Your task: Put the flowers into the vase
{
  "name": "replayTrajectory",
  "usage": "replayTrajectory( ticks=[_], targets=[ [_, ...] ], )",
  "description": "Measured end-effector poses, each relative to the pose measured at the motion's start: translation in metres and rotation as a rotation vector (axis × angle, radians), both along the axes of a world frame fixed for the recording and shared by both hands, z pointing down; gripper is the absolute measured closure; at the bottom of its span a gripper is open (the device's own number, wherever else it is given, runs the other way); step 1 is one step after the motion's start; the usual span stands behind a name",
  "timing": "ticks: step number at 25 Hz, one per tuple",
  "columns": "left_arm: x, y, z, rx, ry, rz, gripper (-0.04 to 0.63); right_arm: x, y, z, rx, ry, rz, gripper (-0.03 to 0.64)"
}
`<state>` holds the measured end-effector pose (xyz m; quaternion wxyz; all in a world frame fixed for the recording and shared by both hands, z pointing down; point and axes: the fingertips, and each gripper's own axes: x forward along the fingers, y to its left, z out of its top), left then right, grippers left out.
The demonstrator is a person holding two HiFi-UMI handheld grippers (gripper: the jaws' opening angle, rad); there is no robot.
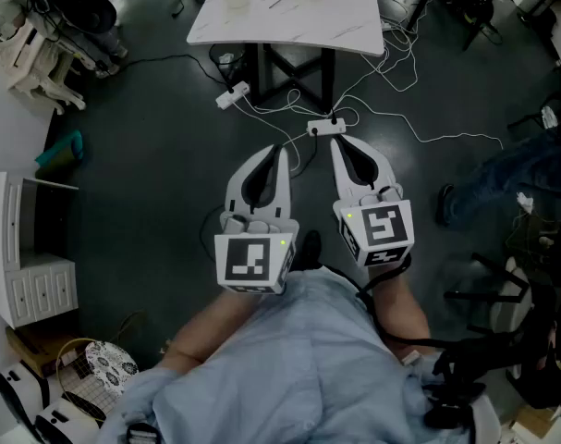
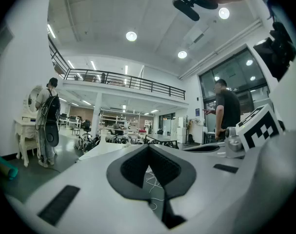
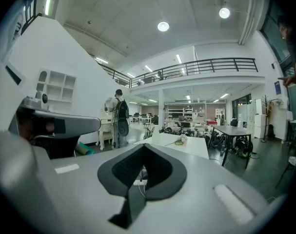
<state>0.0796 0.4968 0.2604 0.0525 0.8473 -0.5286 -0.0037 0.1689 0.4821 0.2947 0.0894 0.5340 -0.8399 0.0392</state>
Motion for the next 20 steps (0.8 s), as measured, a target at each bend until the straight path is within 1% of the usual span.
replayTrajectory(
  ticks=[5, 9, 20],
  targets=[
    [0.002, -0.003, 0.003, -0.01, -0.005, -0.013, 0.592, 0.004, -0.002, 0.002, 0.002, -0.006, -0.002, 0.617],
    [0.012, -0.005, 0.001, -0.001, -0.012, 0.0, 0.591, 0.013, -0.006, -0.001, 0.007, -0.016, 0.001, 0.615],
    [0.039, -0.018, 0.0, 0.012, -0.043, -0.025, 0.591, 0.038, -0.024, -0.003, 0.03, -0.05, -0.029, 0.615]
  ],
)
